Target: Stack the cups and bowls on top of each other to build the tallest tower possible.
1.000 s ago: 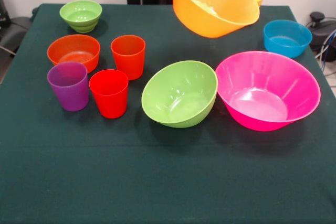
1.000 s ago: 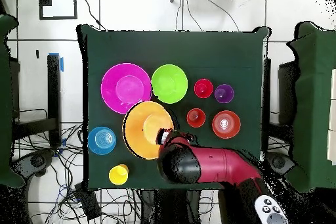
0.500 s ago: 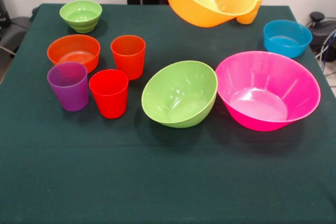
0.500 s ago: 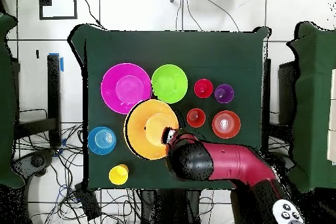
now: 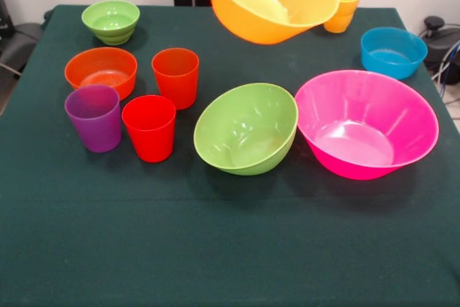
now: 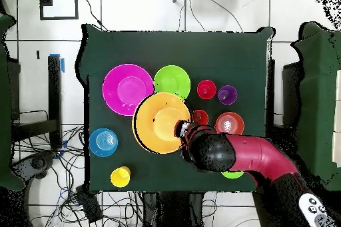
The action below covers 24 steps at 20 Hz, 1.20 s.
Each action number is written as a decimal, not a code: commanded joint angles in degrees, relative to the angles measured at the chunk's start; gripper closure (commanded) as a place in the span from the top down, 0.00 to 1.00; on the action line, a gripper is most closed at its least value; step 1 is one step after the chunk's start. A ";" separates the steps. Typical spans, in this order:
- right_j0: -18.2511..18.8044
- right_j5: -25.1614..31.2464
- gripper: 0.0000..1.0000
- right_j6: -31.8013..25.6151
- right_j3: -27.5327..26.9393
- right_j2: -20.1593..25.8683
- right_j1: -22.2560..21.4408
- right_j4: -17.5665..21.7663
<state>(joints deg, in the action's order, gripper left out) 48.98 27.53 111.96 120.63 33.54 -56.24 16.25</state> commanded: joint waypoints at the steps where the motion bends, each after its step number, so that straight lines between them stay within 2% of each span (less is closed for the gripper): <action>1: 1.07 9.23 0.00 -15.14 -8.85 6.46 6.44 5.08; 5: 1.99 12.39 0.00 -16.06 -11.34 8.15 7.08 5.39; 20: 9.51 26.00 0.00 -23.13 -17.63 18.19 3.80 4.21; 24: 9.23 26.59 0.00 -23.09 -19.36 18.64 6.00 6.15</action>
<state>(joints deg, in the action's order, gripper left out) 58.99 47.35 108.19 106.25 47.74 -53.22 19.03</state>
